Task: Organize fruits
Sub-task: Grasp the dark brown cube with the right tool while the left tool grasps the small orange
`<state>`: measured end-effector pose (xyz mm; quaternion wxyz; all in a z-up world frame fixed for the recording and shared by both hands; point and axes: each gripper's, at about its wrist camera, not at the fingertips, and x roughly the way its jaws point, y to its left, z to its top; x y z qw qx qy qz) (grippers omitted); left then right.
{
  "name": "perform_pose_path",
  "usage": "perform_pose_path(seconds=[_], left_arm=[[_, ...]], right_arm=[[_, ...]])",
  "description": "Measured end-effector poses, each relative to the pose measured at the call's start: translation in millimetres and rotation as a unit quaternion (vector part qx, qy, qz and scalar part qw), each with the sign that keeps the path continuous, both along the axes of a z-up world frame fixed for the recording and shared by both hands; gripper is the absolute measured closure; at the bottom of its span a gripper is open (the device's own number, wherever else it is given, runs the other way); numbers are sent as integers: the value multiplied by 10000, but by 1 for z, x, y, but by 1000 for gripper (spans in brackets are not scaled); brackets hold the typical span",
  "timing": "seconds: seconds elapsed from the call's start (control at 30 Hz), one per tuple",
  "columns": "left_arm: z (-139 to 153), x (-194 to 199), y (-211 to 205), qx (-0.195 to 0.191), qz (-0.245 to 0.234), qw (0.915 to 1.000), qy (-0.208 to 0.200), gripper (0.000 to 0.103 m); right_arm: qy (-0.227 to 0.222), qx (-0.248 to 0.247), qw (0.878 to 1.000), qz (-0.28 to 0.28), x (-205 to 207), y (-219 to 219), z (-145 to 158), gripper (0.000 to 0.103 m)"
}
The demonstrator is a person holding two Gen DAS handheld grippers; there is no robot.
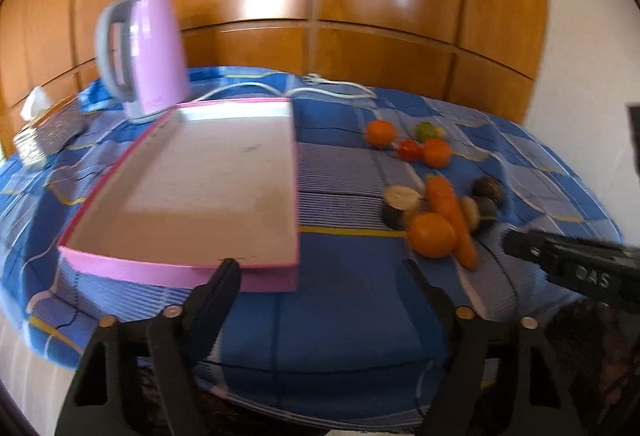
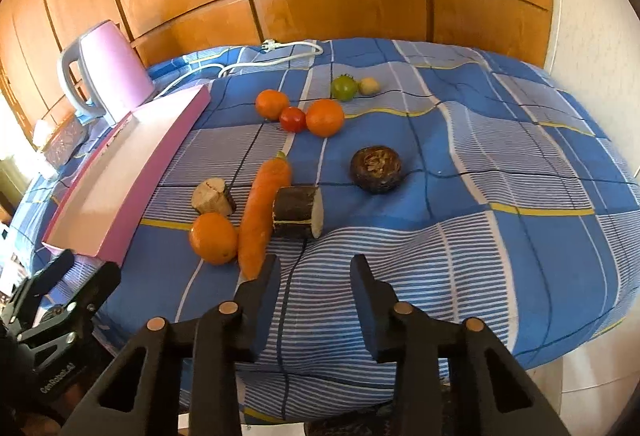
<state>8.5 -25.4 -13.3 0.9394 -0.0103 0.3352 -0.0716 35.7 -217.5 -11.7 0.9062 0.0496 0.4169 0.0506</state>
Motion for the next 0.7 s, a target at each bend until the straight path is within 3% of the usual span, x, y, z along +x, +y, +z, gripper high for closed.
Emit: perform_pose_path(seconds=[0.17,0.23,0.43,0.7], left_arm=[[1,5,-13,-116,-424,9990,98,41],[0,10,-21,-116,-591,9980,205,53],[3,19,-43,-243,-1005,9943,276,53],[-5,44,-57,-356,-1030,9927,520,47]], right_arm=[[-35,129,9998,172,3,4,0,67],[-79,110,9997,202,4,6,1,67],[-65,288,9996,-44,16,-2,0,67],[-232,430,9988,-43,37,4,0,67]])
